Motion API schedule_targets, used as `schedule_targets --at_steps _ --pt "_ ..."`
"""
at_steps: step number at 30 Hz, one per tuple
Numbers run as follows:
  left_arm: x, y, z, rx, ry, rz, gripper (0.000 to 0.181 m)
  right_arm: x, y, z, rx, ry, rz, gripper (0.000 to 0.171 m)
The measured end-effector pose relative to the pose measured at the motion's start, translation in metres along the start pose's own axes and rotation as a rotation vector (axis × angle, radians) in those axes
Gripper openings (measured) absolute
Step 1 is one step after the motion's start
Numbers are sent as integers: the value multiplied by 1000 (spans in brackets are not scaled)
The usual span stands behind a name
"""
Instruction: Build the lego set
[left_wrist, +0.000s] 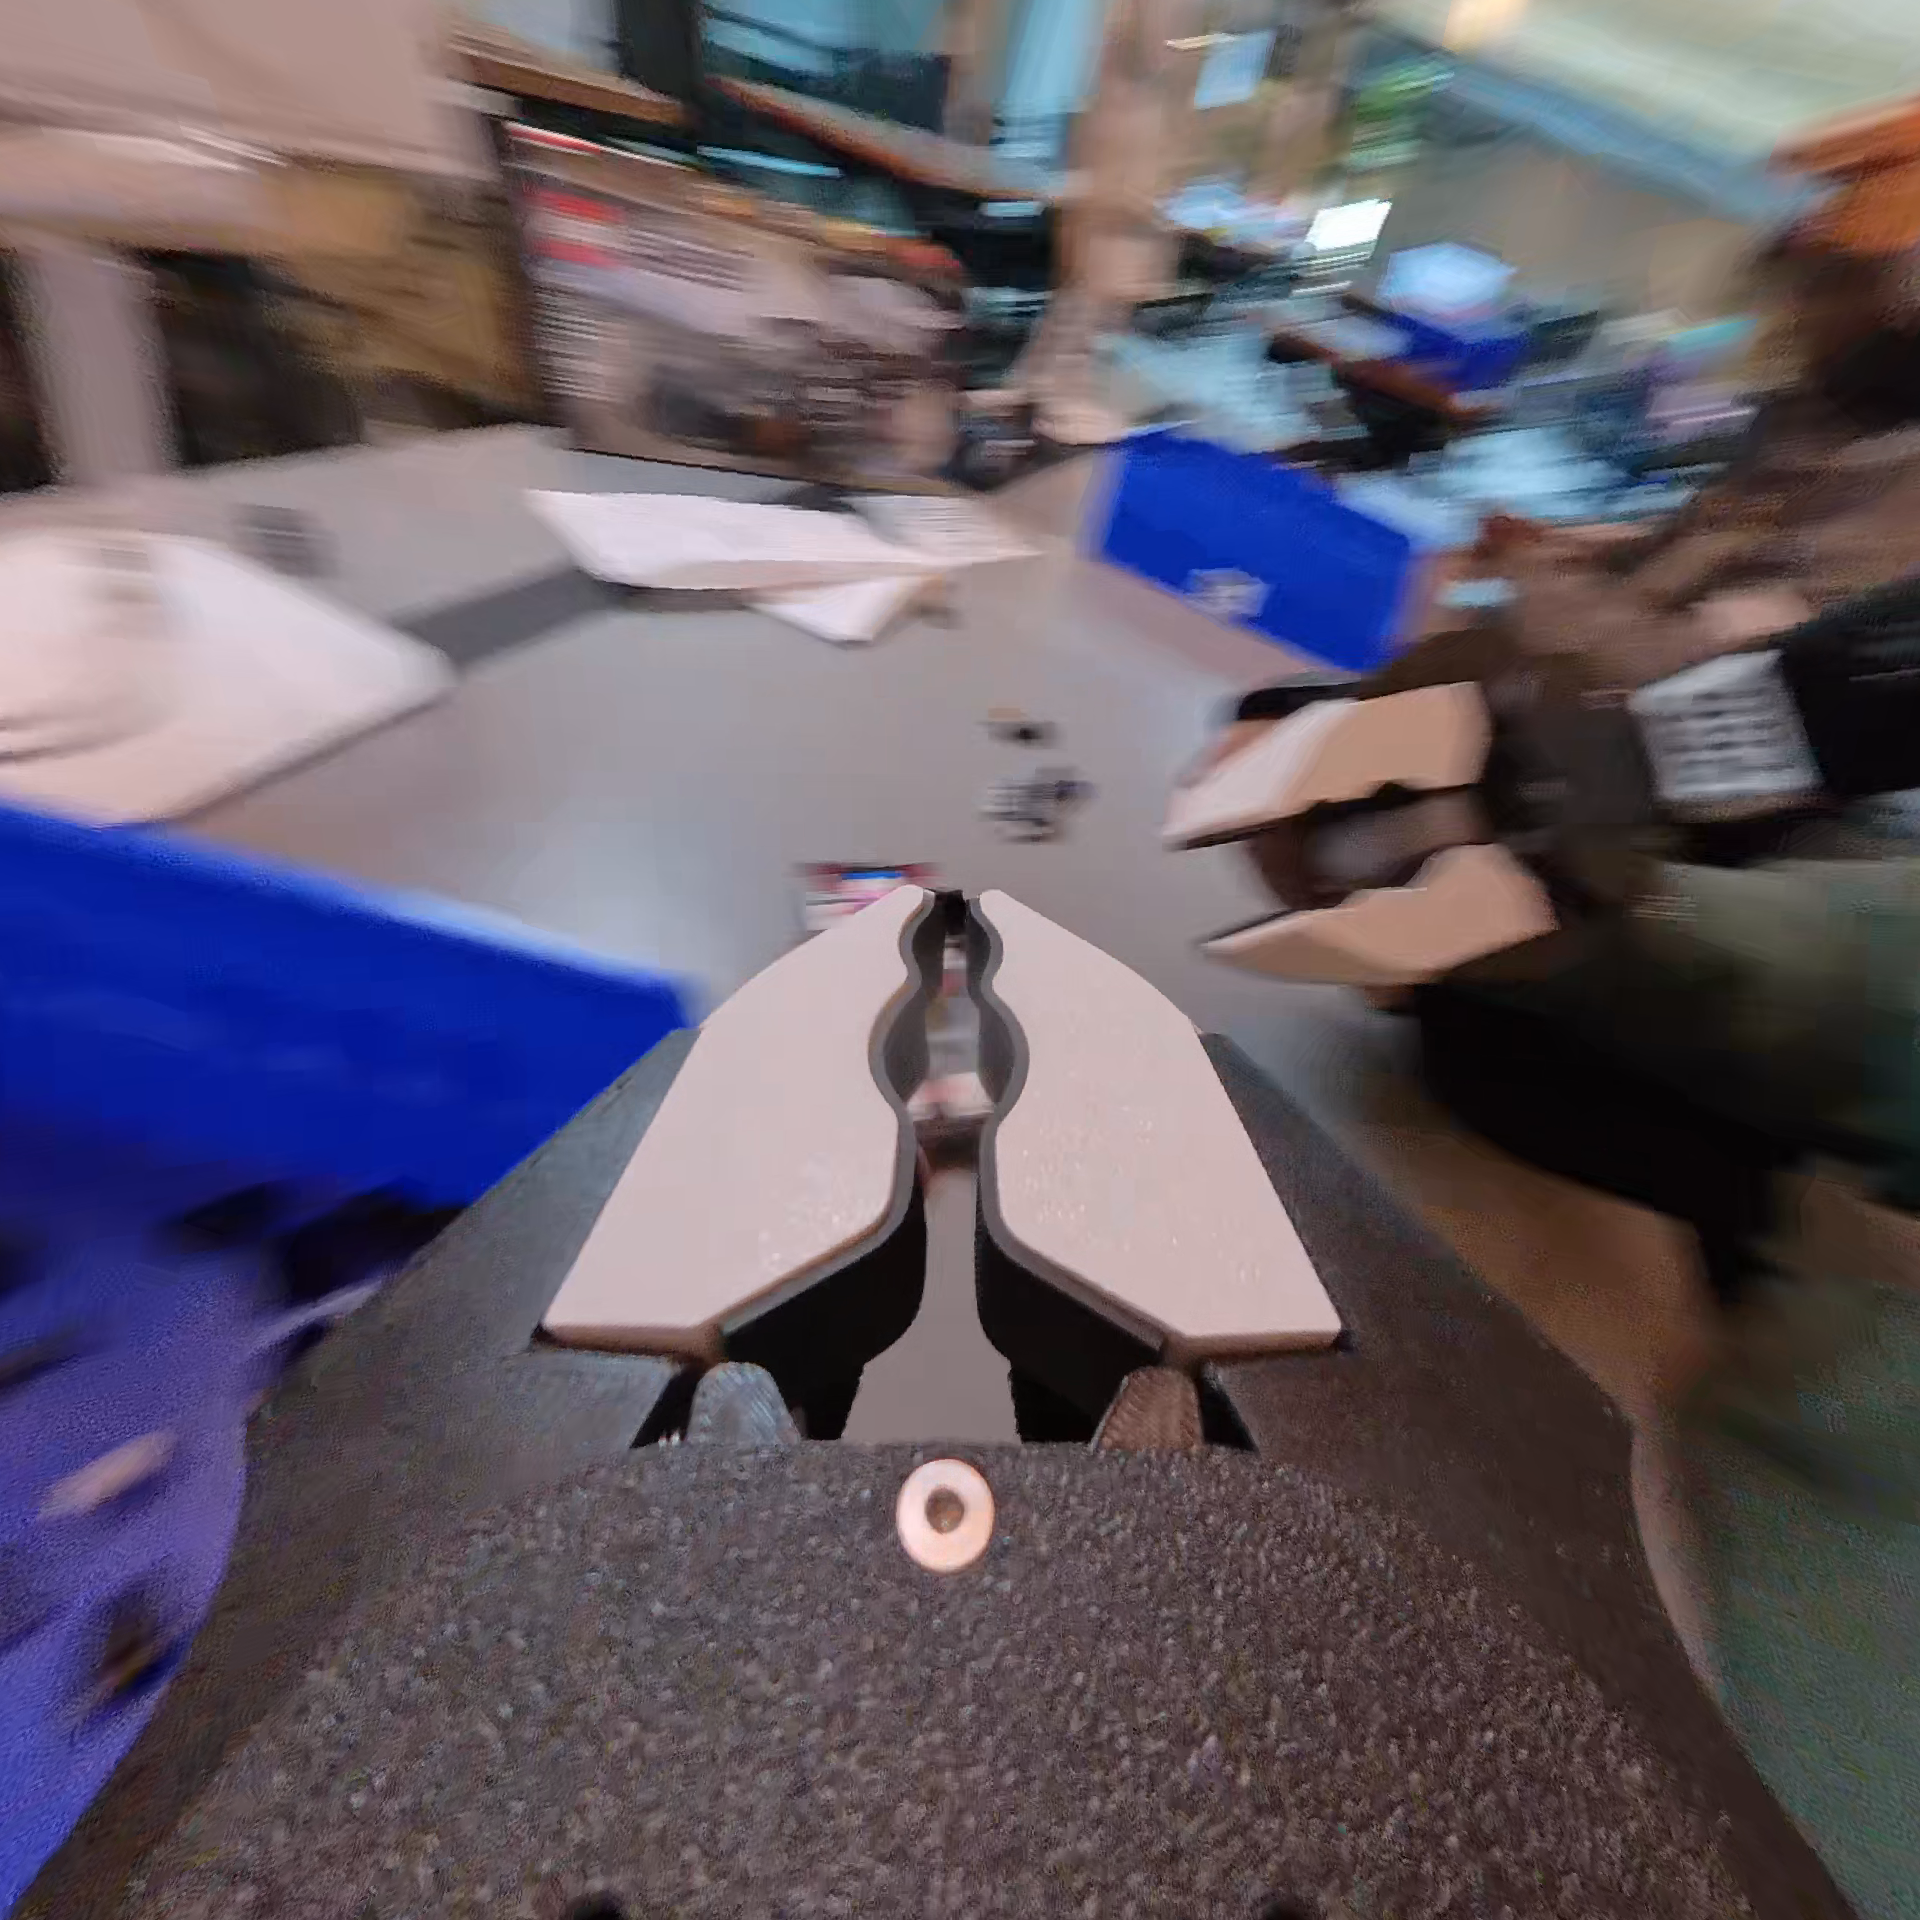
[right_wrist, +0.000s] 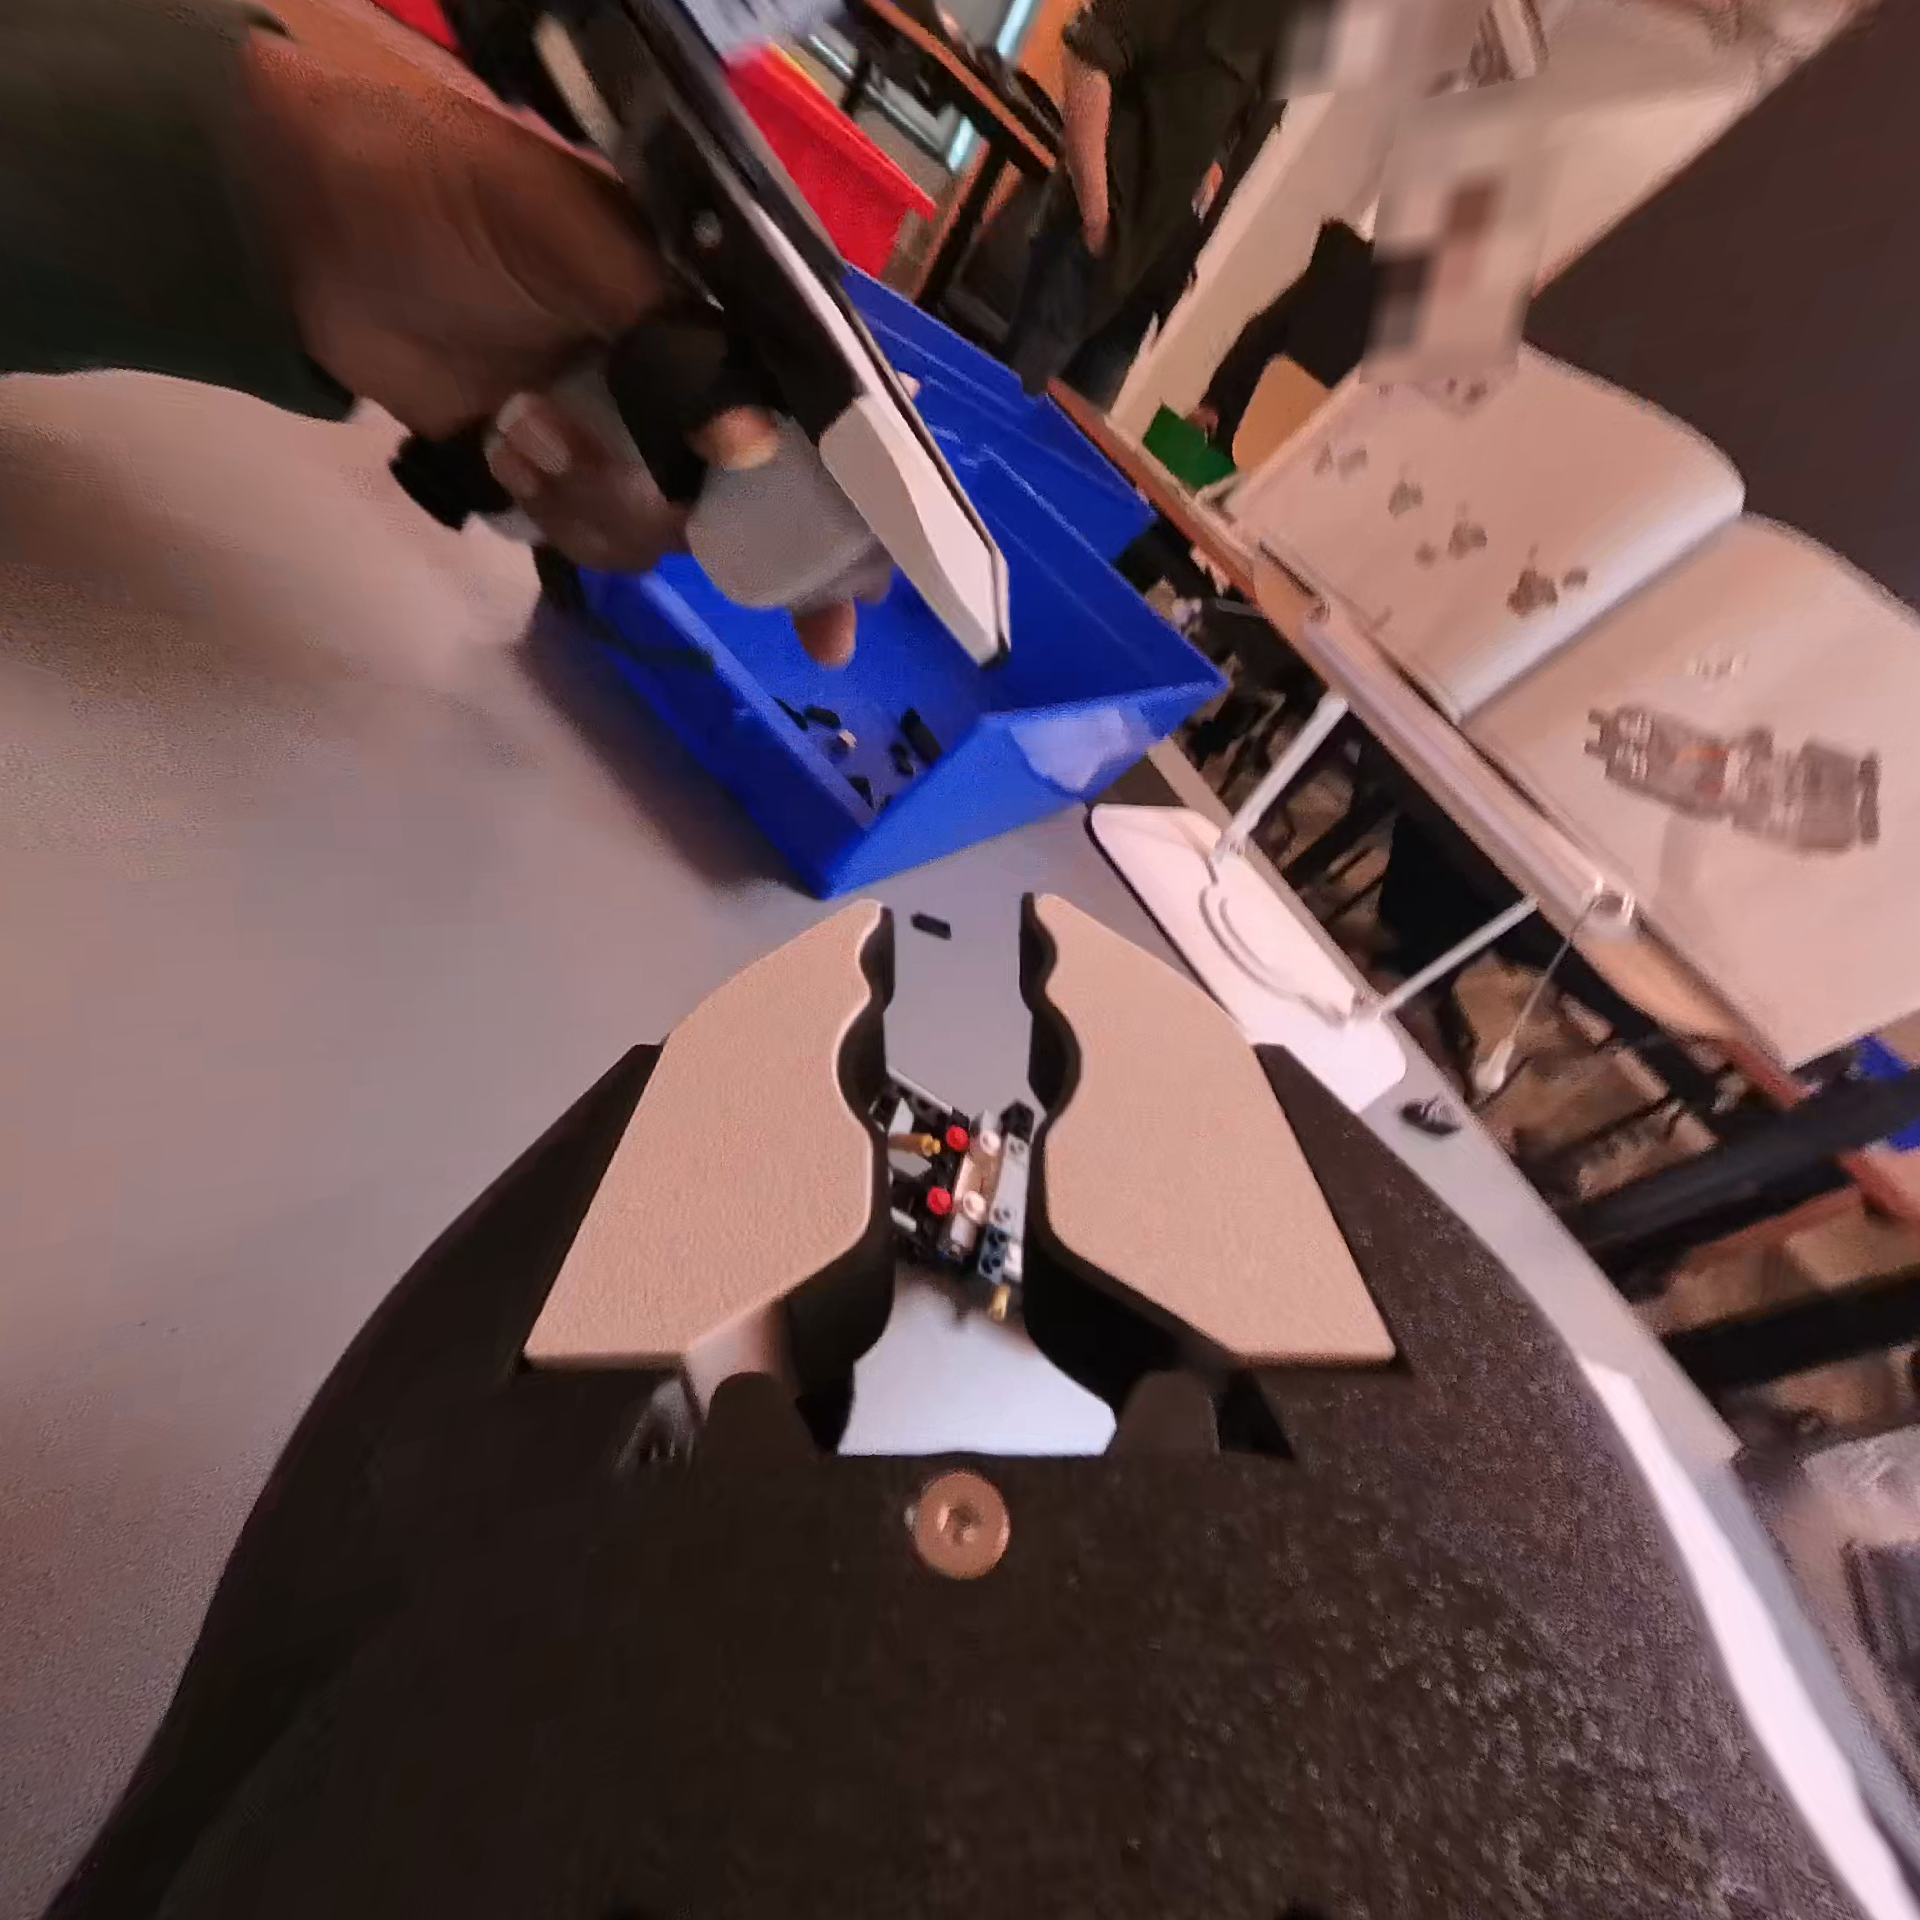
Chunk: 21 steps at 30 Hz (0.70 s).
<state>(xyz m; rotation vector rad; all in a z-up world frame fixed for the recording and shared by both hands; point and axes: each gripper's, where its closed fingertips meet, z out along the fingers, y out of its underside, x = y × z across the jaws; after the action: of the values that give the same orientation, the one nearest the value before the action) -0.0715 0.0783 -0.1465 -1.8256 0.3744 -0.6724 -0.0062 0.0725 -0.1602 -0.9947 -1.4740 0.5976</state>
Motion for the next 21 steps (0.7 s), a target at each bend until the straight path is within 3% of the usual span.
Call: schedule_targets --at_steps 2,4,9,13,17,21 --pt "-49 4 -18 -52 -277 72 4 8 13 2 -43 0 83 28" --pt "-74 21 -28 -163 -395 79 6 10 24 6 -81 -7 138 28" --pt "-69 62 -19 -401 -350 154 36 0 37 13 -139 -42 145 28" --pt "-67 79 -15 -514 -365 332 39 -2 39 14 -147 -53 151 28" --pt "-65 79 -11 -513 -369 416 34 -3 40 14 -149 -62 164 26" --pt "-58 57 -12 -405 -362 436 27 -4 40 14 -148 -69 183 26"
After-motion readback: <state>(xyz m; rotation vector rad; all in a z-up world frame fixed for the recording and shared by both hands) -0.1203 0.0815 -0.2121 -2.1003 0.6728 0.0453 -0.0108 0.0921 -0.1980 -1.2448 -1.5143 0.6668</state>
